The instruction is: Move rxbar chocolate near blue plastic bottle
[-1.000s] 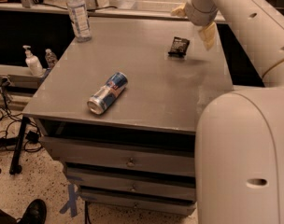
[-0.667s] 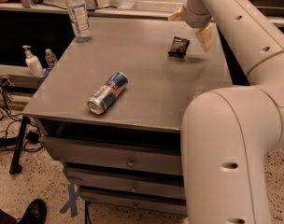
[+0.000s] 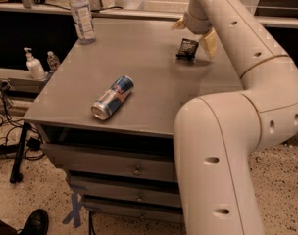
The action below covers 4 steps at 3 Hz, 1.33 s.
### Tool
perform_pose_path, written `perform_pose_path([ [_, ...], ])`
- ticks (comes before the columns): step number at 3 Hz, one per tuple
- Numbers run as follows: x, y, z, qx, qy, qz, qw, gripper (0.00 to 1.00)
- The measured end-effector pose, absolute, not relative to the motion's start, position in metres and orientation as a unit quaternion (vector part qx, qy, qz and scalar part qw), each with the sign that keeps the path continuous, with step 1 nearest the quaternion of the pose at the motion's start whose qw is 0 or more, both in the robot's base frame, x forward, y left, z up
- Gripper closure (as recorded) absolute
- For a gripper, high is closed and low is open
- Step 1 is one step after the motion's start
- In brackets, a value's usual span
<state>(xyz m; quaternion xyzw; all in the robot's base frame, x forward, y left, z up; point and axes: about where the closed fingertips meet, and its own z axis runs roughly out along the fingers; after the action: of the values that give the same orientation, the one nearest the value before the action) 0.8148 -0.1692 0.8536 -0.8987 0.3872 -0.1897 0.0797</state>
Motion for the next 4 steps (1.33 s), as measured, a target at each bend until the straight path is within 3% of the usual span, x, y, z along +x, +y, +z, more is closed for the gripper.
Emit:
perform_pose_path([
  [1,0.8118,-0.1593,0.8414,-0.908,0.377,-0.167,0.073,0.18],
  [4,0.8118,-0.1535,0.8399,-0.911,0.373,-0.159,0.071,0.87],
])
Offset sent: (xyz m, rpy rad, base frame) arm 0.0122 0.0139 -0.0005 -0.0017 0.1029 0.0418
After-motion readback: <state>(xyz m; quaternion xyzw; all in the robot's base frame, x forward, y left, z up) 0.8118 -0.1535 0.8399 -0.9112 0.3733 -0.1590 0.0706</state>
